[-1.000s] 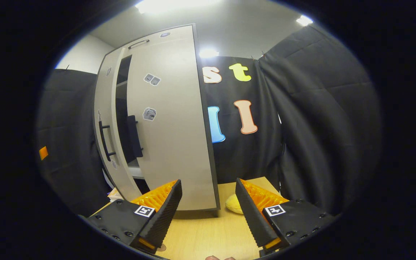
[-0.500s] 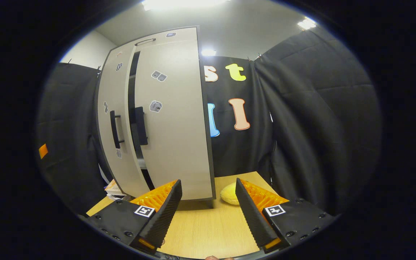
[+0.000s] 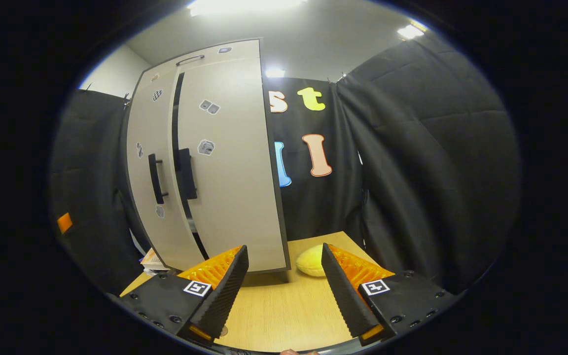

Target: Grasp the bottle in the cabinet with the left hand and place it on the coaster, then close the right door with the right hand and the left door with the left hand.

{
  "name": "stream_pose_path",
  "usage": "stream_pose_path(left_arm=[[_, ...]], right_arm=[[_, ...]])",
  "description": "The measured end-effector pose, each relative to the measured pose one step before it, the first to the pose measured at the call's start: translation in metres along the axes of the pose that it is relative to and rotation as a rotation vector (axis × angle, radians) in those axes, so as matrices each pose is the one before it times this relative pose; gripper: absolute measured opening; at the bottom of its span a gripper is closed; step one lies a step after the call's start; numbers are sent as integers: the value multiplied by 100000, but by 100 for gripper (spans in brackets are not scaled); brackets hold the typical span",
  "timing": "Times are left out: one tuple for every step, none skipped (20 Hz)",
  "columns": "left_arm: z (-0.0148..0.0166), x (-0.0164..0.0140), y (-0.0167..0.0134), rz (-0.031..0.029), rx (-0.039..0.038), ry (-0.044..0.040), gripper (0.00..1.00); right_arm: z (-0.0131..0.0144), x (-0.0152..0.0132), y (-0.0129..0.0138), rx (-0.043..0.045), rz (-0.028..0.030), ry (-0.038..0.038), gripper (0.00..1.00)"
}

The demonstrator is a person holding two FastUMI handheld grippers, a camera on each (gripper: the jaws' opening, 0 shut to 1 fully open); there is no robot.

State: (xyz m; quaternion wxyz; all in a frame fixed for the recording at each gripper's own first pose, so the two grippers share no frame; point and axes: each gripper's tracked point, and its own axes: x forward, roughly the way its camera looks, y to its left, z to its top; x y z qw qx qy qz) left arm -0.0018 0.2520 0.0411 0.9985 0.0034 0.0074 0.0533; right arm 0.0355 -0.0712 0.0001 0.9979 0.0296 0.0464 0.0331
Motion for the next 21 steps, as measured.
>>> stream_pose_path(left_arm=[[-295,-23,-399,-1212,355,299,100],[-84,168,-311,-963,629,59,100],[-97,140,-186,-664,768,125,100],[-71,223,-242,-462,693,176,100],[-16,272,-234,-711,358,54,100],[-52,110,-315,-705,189,5,94],[-177,10,-217,-422,209,-54,94],[-78,228,-130,-329,321,-85,94],[-151,118,-228,-507,188,-8,94],[-175,-36,-272,-611,140,227,94],[-75,-172,-77,-426,362,223,94],[230,-183,-72,21,1107,-539,94],[343,-79,121,725,1586,-850,94],[274,-536,106,1328,1103,-563,94],[269,-223,34,689,43,-1310,94],[90,148,-131,-448,-1231,-957,94],[-325,33,81,-849,-1871,-174,94],[-328,64,-89,-877,-1869,873,94],[-159,123,-168,-438,-1223,448,100],[16,36,75,284,-738,-37,100],[-157,-29,-1,-126,-806,414,100]], right_arm=[[10,-210,-117,-678,-427,-363,95],[46,-59,-184,-908,-645,-196,95],[-199,-55,-292,-901,-806,104,95],[-138,-68,-325,-491,-801,609,95],[-192,-109,-239,142,-678,617,95],[73,15,-156,741,-535,356,95],[-1,22,-103,877,-477,393,95],[56,-40,-57,673,-433,172,95],[57,-114,-53,116,-313,-322,95],[172,31,-138,-1157,-292,-591,95],[93,10,-479,-2094,-1488,-850,95],[218,73,-609,-1600,-1677,-926,95],[208,216,-240,-183,-909,-434,95],[0,164,0,1039,-26,670,92],[178,61,161,1423,254,-508,95],[161,102,114,930,-90,-294,95],[-329,-10,175,483,256,716,92],[-290,-89,284,217,516,980,95],[-285,-174,309,-182,907,676,95],[-121,-70,243,-917,494,334,95],[-243,-175,38,-1447,3,314,95]])
